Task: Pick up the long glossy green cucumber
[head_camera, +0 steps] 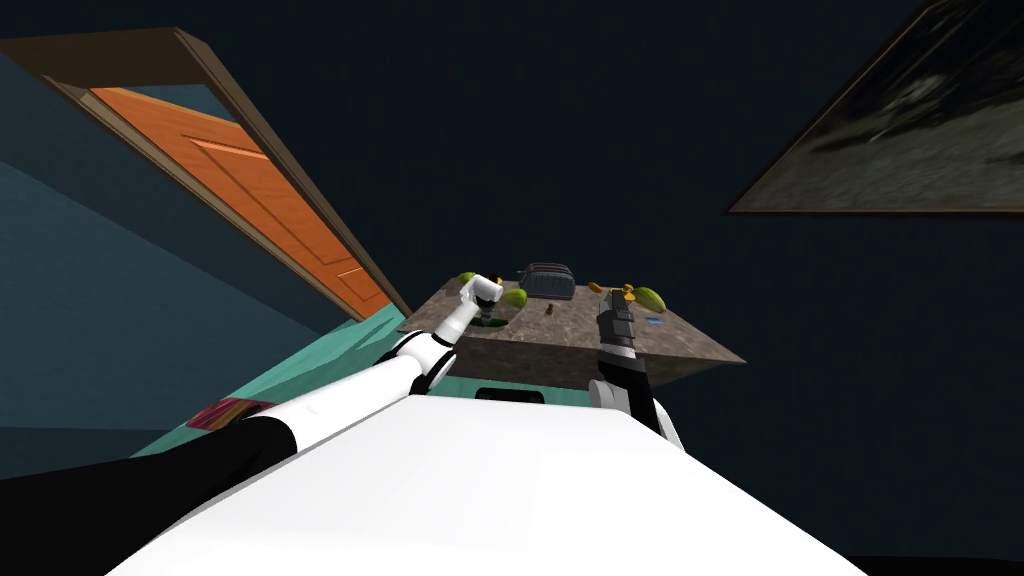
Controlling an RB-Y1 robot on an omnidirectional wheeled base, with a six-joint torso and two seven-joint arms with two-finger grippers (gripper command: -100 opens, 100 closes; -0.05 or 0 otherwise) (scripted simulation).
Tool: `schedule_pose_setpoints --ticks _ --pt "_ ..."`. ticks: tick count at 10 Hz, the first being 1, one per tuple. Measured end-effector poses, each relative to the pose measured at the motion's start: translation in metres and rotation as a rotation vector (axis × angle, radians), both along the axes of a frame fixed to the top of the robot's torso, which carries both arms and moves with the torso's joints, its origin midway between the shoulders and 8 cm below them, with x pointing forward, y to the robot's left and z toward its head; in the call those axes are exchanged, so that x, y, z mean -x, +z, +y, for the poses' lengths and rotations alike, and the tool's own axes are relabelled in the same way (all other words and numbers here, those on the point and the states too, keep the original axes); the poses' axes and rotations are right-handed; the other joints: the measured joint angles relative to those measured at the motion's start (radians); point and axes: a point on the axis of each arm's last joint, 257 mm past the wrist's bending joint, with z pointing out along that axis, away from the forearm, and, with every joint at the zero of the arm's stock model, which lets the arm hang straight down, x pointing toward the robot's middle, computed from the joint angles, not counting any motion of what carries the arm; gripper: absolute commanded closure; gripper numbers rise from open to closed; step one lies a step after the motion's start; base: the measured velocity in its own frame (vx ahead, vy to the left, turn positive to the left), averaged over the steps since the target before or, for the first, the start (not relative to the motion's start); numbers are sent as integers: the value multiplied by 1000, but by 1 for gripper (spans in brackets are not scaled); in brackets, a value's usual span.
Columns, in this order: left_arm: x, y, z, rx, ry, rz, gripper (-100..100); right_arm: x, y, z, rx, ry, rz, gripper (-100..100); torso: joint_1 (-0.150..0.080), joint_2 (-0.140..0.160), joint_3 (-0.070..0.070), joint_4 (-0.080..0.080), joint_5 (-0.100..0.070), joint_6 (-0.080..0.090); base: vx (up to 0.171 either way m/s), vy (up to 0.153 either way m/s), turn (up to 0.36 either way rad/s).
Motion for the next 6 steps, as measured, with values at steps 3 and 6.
schedule_pose_setpoints --ticks 3,6 --pt "-8 10 -3 -2 13 26 -100 0 0 0 0 0 0 0 0 0 0 0 0 0 -2 30 -13" --pt "-12 14 -2 -4 34 56 -100 0 0 0 0 0 0 0 1 0 0 0 0 0 -1 33 -9"
